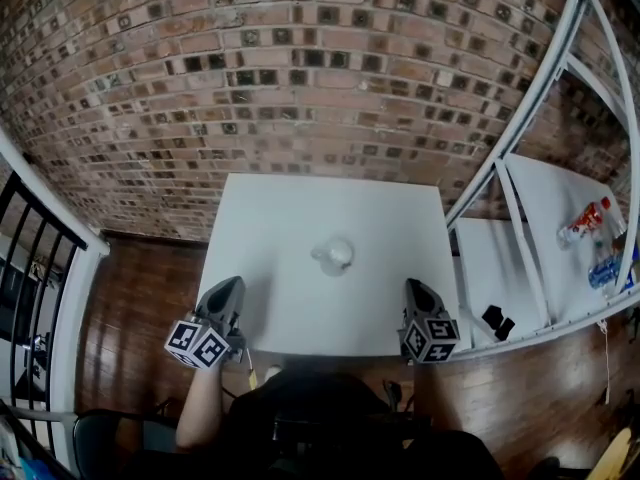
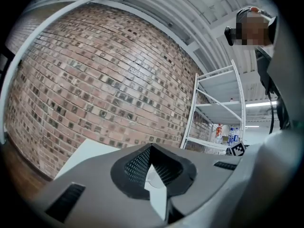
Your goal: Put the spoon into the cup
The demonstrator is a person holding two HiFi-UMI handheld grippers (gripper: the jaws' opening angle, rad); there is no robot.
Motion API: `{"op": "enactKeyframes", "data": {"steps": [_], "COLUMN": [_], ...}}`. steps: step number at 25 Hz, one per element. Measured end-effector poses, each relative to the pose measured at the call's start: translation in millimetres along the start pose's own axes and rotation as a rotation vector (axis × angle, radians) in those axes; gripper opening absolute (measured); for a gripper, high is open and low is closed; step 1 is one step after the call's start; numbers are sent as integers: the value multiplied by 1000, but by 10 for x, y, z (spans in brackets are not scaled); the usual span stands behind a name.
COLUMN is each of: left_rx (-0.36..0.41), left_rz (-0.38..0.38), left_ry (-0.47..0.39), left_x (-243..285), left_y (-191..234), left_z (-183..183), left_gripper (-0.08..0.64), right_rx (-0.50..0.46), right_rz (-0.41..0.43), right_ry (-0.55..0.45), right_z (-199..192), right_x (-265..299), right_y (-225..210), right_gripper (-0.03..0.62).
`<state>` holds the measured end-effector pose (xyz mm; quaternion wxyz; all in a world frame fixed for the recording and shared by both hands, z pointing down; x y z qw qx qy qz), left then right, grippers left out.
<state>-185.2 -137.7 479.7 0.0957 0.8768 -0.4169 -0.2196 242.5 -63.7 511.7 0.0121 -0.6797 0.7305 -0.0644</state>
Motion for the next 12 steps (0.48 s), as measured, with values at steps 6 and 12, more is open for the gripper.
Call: {"op": "enactKeyframes", "data": {"steps": [6, 12], "left_rx": [-4, -5], "left_rz": [4, -7], "left_ry": [13, 33], "left_x": [-56, -50], "left_y": [3, -37], "left_z": [-12, -52], "left_gripper": [5, 5], "right_rx": [-3, -11], "right_rz": [-2, 31], "right_ry": [8, 20], "right_z": [-27, -52], "right_x": [-42, 27], "right_y": [-7, 95], "right_gripper": [2, 2]}}
Point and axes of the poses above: the fingertips, and each gripper's own axes: x forward along the fingers, y to its left, z out of its top, the point moved 7 cm from there along -x, backward along the fingers, and after that the axes turned 12 degrees about -y, right-handed, at the moved point
